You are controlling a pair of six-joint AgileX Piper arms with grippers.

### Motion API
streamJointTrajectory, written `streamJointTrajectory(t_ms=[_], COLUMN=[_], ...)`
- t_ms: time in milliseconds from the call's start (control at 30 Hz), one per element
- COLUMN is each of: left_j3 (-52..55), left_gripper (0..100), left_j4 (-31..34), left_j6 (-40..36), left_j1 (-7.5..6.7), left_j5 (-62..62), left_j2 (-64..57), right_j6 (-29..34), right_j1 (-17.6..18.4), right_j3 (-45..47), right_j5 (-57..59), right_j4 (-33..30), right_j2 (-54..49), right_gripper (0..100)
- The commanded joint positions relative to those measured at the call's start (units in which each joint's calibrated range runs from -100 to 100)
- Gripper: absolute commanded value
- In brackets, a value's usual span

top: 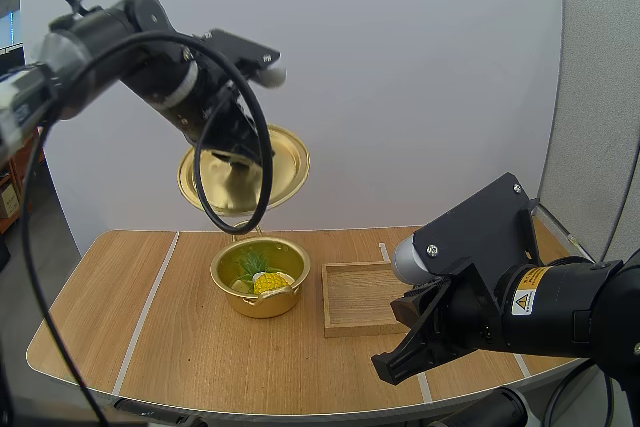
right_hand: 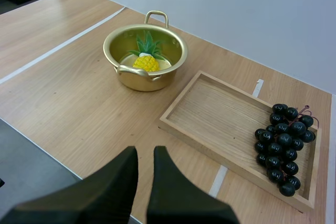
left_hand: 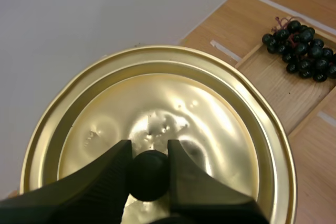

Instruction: Open the pot, put the pineapple inside, and close it

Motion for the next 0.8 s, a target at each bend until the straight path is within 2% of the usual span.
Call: streamJointTrajectory(t_ms=[0, 600, 767], left_j3=[0.44, 0.44, 3.17], left_gripper=[0, 0, 0], left_j4=[-0.26, -0.26, -0.26], left_j6=[0.62, 0.82, 1.93], left_j1=[0.01, 0.01, 0.01], left_j5=[-1.37, -1.91, -8.43], left_j2=[3.22, 20.75, 21.92], right_j6=[-0.46, -0.46, -0.46], right_j1=[-0.23, -0.23, -0.23], right_j3=[0.24, 0.24, 0.24], right_j5=[-0.32, -0.32, -0.32], right_j4=[-0.34, -0.34, -0.34], right_j2=[-0.24, -0.24, -0.24], right_gripper=[21, 21, 21])
